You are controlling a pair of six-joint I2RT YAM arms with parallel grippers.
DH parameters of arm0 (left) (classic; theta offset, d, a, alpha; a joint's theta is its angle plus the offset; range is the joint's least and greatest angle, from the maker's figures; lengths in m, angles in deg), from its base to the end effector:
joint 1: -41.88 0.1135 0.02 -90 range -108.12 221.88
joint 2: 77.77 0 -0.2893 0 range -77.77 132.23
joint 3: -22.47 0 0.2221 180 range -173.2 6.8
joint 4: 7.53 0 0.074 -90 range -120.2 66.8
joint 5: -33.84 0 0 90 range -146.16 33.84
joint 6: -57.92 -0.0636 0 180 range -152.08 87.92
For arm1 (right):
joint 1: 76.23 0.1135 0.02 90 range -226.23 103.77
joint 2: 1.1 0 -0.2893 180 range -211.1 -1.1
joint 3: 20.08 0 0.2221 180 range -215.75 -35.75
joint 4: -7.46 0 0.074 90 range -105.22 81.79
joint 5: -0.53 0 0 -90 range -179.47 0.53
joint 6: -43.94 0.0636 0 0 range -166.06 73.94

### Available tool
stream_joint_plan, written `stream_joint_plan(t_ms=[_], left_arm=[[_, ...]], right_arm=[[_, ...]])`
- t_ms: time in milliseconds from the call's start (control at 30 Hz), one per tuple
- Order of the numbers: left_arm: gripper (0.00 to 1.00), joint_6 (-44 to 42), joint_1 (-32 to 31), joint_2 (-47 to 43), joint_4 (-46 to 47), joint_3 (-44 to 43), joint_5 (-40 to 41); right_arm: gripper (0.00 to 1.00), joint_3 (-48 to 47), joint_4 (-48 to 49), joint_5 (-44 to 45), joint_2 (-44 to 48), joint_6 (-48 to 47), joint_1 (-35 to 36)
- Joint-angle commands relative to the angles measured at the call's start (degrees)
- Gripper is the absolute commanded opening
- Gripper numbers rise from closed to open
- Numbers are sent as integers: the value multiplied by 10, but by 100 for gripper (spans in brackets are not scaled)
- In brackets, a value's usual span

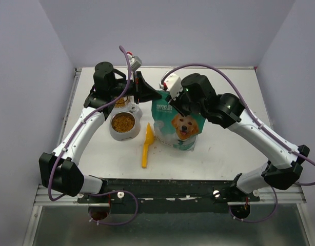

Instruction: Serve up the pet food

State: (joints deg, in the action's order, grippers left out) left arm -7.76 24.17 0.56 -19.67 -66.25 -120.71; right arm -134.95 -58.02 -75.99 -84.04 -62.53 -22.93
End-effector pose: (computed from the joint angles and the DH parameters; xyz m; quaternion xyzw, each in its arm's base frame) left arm 0.2504 -0.1403 0.4338 0.3362 0.6273 -0.5689 0.4120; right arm 0.1829 0.2206 0.4430 -0.4549 0.7495 0.0503 0.4783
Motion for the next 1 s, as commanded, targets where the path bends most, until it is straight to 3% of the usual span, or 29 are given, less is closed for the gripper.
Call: stream_joint_plan(t_ms=[0, 167, 367, 433, 600, 733, 767, 833, 967], left_arm=[[0, 16, 8, -24, 56, -2, -37], [0, 28, 8, -26, 74, 3, -48], [0, 42, 8, -25, 94, 6, -56], [0, 40, 7, -26, 92, 7, -54], [0, 1, 8, -38, 57, 6, -37], [0, -65, 8, -36, -34, -14, -10], [2, -73, 8, -36, -55, -14, -6], [20, -81, 3, -35, -65, -12, -2], [40, -69, -22, -38, -40, 4, -3]], right_arm=[[43, -24, 23, -77, -36, 13, 1], [37, -60, 25, -106, -76, 12, -8], [15, -85, 25, -127, -77, 28, -35], [0, -86, 13, -149, -72, 29, -44], [1, -56, 2, -219, -39, 57, -98], [0, -49, 8, -270, -30, 69, -115], [0, -53, 4, -278, -33, 71, -116], [0, -56, 8, -298, -31, 71, -116], [0, -71, 1, -313, -35, 74, -116]])
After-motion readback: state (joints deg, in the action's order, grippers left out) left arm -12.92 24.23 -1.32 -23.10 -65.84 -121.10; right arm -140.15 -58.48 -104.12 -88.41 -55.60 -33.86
